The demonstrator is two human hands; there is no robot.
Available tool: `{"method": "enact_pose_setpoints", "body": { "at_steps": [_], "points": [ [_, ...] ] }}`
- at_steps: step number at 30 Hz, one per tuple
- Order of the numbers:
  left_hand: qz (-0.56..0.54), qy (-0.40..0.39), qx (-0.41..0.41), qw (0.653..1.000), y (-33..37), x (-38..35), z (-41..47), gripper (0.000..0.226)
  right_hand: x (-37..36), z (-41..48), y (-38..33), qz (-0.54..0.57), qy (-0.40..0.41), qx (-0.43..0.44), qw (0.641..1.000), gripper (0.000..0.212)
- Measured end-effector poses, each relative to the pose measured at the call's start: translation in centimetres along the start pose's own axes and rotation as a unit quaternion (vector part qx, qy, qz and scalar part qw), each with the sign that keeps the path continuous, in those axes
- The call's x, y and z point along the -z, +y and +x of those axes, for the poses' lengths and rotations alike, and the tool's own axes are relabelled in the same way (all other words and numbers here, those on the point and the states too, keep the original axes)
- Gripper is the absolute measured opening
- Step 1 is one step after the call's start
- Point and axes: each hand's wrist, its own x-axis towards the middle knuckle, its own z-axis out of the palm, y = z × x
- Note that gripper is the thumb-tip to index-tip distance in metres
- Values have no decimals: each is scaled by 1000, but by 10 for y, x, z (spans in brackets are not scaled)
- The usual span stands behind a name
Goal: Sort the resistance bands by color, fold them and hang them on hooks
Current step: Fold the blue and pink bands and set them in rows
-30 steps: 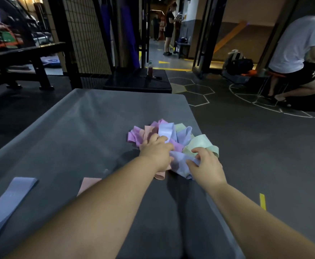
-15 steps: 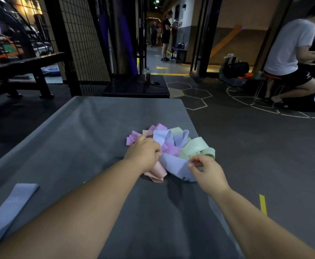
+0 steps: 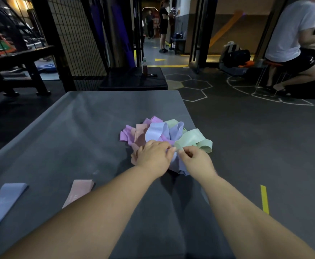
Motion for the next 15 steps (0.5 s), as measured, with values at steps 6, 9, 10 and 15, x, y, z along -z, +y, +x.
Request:
{"method": "enact_pose_setpoints", "body": {
  "at_steps": [6,9,10,15],
  "points": [
    [27,-28,23,999,-10,-16,1,31,2,8,-3,161,0,-75,984,16],
    [13,-3,21,1000,-11,-18,2,29,6,7,-6,235,4,-87,968,17],
    [6,6,17,1000,-11,-17,1,33,6,7,-7,245,5,-88,966,19],
    [23,44,-8,999,-13,-14,2,42,5,6,-5,283,21,-113,952,19]
  ]
}}
